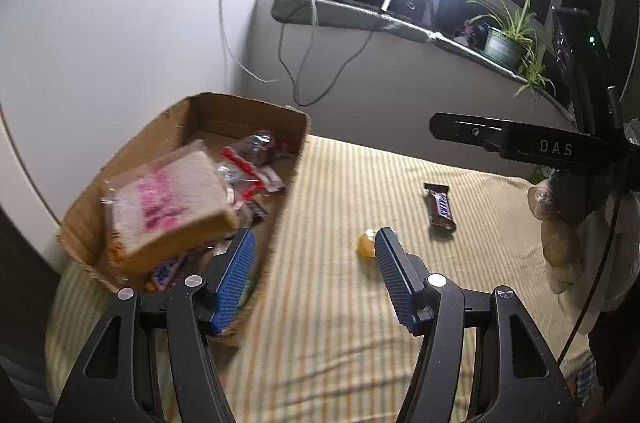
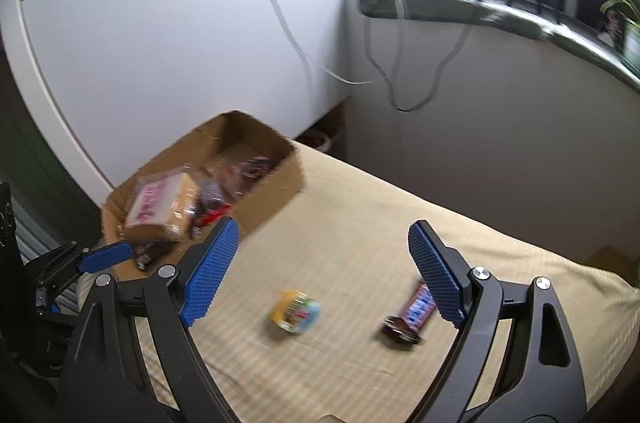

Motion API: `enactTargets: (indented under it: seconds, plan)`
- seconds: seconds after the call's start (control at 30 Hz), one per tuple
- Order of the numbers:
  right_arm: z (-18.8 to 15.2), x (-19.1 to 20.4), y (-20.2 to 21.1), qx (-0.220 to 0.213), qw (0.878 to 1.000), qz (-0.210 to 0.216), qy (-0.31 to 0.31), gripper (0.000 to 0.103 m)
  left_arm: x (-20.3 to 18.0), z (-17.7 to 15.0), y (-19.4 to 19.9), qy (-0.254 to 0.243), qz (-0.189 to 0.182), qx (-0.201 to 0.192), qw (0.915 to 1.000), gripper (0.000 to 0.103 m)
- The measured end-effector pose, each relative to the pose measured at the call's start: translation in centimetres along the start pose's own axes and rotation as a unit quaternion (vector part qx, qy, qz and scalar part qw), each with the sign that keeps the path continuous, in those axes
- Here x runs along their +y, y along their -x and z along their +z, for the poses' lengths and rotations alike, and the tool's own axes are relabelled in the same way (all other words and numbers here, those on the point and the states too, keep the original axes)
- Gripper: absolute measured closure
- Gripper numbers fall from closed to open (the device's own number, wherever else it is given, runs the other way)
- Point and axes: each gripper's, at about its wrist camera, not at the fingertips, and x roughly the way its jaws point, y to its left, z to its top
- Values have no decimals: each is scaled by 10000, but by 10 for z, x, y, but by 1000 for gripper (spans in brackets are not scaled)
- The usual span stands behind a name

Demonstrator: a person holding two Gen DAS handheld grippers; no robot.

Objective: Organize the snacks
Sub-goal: 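Move both open tools back to the Snickers bar and yellow jelly cup, then grasp the Snickers bar with the right tool while the left tool grasps the yellow jelly cup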

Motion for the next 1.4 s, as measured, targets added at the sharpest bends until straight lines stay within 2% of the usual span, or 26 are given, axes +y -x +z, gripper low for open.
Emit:
enactTargets:
  seconds: [0.3,0.5,0.73,1.0,1.4]
  plan:
    - [-20,-58,4,163,9983,-442,-345,14,-28,-2,-21,-178,-230,206,9994,46]
    - [-34,-76,-6,341,9971,-419,-537,14,-45,-5,-39,-264,-369,399,9982,50]
    - [-43,-83,-23,546,9956,-390,-655,15,-57,-7,-62,-259,-510,657,9962,57]
    - [-50,-85,-45,807,9937,-324,-707,27,-63,-7,-91,-291,-460,943,9941,57]
    - [-52,-81,-76,1139,9905,-303,-702,38,-59,-8,-116,-264,-374,1128,9926,57]
